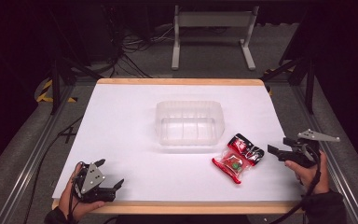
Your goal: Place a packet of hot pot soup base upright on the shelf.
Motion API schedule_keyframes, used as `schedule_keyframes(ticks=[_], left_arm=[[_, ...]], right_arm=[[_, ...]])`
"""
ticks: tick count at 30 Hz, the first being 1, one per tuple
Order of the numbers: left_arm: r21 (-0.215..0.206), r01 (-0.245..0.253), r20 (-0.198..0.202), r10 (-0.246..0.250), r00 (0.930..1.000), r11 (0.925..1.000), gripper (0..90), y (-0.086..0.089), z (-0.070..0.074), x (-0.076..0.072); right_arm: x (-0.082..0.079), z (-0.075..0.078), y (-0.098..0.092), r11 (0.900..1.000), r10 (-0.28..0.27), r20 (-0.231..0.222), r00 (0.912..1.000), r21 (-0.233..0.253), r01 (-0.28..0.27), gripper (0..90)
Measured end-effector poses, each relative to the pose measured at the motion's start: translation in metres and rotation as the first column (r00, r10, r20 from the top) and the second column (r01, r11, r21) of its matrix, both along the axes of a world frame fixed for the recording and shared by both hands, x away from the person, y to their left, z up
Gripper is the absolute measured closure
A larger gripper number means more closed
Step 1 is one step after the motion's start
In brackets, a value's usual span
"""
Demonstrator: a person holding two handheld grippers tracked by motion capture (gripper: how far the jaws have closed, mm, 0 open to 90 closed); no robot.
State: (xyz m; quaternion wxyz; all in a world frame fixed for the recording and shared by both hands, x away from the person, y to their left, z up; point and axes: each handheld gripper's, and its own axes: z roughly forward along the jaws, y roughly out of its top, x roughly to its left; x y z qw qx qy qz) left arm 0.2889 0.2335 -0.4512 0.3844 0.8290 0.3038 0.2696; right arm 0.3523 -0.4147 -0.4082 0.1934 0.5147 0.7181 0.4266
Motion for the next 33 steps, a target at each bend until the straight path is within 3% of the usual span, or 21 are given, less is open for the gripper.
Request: schedule_keyframes(ticks=[3,7,10,16,19,26,30,33], left_arm=[[0.003,0.003,0.004,-0.003,1.0000,1.0000,8.3,0.000,0.000,0.001],[0.001,0.004,0.001,-0.004,1.0000,1.0000,8.3,-0.001,0.000,0.000],[-0.005,0.000,-0.001,0.000,1.0000,1.0000,8.2,0.001,0.000,-0.001],[0.004,0.006,-0.003,-0.006,1.0000,1.0000,8.3,0.000,-0.001,-0.001],[0.011,0.013,-0.004,-0.013,0.9999,0.9999,8.3,-0.001,-0.001,0.000],[0.009,0.015,-0.012,-0.015,0.9998,0.9998,8.3,-0.001,-0.002,0.000],[0.014,0.018,-0.009,-0.018,0.9998,0.9997,8.3,-0.002,-0.002,0.000],[0.015,0.018,-0.009,-0.017,0.9998,0.9997,8.3,-0.002,-0.002,0.000]], right_arm=[[-0.006,-0.005,-0.008,0.999,-0.004,-0.012,0.9999,0.034,0.004,13.6],[-0.008,-0.012,-0.007,0.998,0.034,-0.058,0.9978,0.062,-0.030,11.7],[-0.006,-0.019,0.000,0.994,0.082,-0.096,0.9919,0.081,-0.075,11.1],[0.005,-0.032,0.020,0.981,0.170,-0.171,0.9706,0.127,-0.149,9.2],[0.009,-0.033,0.026,0.976,0.180,-0.166,0.9695,0.153,-0.155,8.9],[0.015,-0.035,0.033,0.955,0.207,-0.184,0.9607,0.250,-0.158,8.9],[0.018,-0.037,0.043,0.936,0.236,-0.198,0.9515,0.311,-0.167,9.0],[0.022,-0.039,0.050,0.914,0.244,-0.209,0.9470,0.375,-0.153,12.5]])
